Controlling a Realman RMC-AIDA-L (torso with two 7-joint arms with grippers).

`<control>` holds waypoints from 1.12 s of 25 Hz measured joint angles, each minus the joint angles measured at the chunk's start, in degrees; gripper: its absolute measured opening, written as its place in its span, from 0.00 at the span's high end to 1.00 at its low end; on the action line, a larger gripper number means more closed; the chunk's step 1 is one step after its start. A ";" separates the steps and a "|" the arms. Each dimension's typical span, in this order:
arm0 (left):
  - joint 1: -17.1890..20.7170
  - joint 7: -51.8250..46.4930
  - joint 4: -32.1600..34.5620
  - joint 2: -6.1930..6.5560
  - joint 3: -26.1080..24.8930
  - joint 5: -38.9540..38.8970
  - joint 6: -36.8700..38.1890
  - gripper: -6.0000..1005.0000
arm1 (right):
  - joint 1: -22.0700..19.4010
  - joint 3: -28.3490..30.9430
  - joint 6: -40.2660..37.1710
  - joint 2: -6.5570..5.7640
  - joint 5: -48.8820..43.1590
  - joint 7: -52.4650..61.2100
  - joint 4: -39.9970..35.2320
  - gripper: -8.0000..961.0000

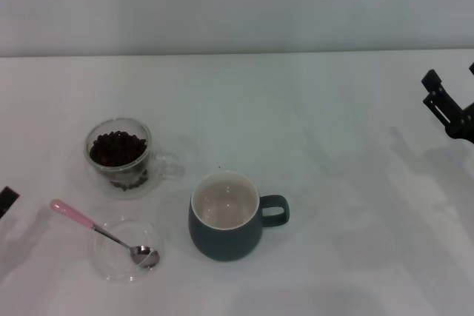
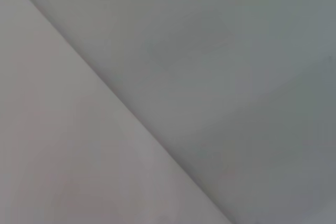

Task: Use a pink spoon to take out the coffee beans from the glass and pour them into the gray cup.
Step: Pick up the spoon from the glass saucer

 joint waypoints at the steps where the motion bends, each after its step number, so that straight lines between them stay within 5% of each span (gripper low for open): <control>1: -0.33 -0.24 0.39 0.00 -0.01 0.80 -0.02 0.12 | 0.20 0.01 0.11 0.00 0.00 0.00 -0.10 0.09; 15: -5.52 -4.98 1.56 1.34 -0.02 12.23 4.27 0.12 | 0.67 0.17 -1.18 0.03 1.13 -0.02 -0.16 0.09; 28: -7.46 -4.36 2.61 -0.03 -0.16 15.27 5.21 0.14 | 0.51 -0.18 -1.31 0.09 0.74 0.18 0.11 0.09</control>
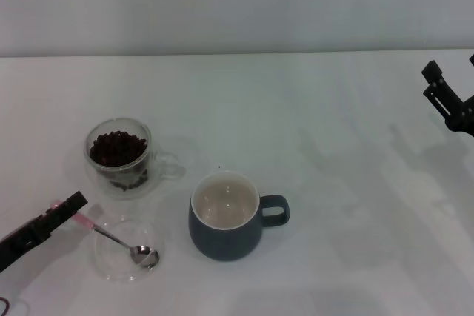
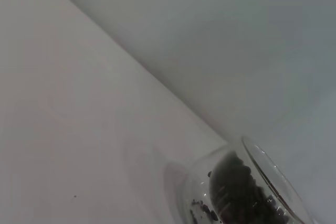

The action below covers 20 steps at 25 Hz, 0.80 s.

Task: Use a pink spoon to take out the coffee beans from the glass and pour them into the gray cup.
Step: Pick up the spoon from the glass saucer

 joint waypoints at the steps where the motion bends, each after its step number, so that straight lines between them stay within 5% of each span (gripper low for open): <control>1: -0.02 0.29 0.17 -0.19 0.00 -0.01 0.00 0.15 | -0.06 -0.05 0.00 0.00 0.00 -0.01 0.00 0.09; 17: -0.99 3.64 0.34 -0.43 0.04 0.51 1.07 0.32 | -0.52 -0.24 -0.62 -0.01 0.00 0.21 0.00 0.09; 20: -0.98 4.84 0.34 -0.46 0.04 0.56 0.81 0.45 | -0.54 -0.25 -0.77 0.00 0.00 0.22 0.00 0.09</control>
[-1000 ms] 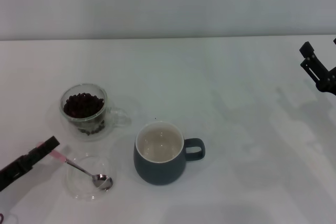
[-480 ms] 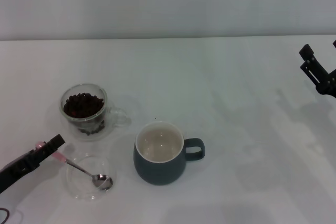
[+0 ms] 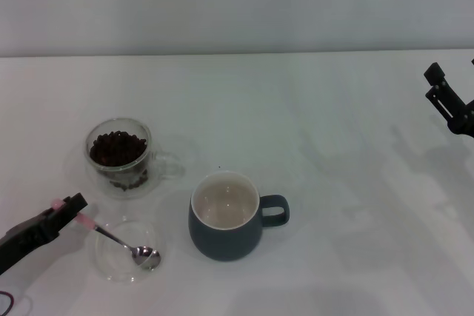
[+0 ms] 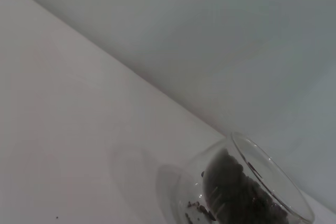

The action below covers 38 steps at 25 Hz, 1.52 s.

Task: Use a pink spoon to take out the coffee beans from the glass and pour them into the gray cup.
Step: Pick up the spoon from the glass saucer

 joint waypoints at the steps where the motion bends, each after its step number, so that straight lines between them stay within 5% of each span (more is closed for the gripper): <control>1: 0.00 0.14 0.00 -0.02 0.00 -0.01 -0.02 0.49 | 0.00 0.00 -0.04 0.00 0.00 0.00 0.00 0.09; 8: 0.00 1.13 0.00 -0.05 -0.41 -0.34 -0.08 0.74 | -0.01 -0.01 -0.69 0.00 -0.07 0.00 0.18 0.09; 38: 0.73 7.85 0.24 -1.12 -0.69 -3.73 -9.22 0.85 | 0.53 0.44 -4.49 0.00 0.29 0.09 0.17 0.09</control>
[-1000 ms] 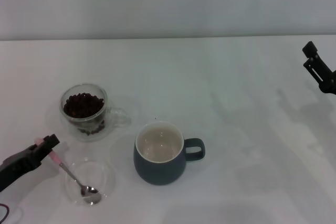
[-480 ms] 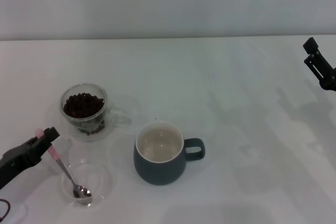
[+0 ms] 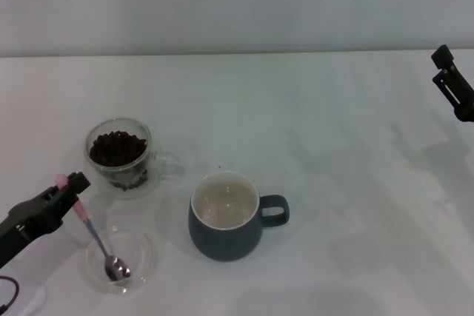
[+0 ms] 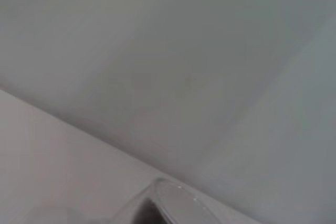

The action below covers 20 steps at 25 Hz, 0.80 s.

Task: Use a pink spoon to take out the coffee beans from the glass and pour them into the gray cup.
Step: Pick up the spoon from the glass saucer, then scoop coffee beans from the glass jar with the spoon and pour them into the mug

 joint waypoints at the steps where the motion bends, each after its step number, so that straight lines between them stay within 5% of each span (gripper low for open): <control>1: 0.00 0.00 0.00 0.00 0.00 0.00 0.00 0.85 | 0.00 0.00 -0.02 0.00 0.02 0.00 0.01 0.09; 20: 1.80 -7.89 1.01 0.07 0.03 -17.19 -12.69 0.86 | -0.17 0.07 1.91 -0.08 0.29 0.00 -0.54 0.09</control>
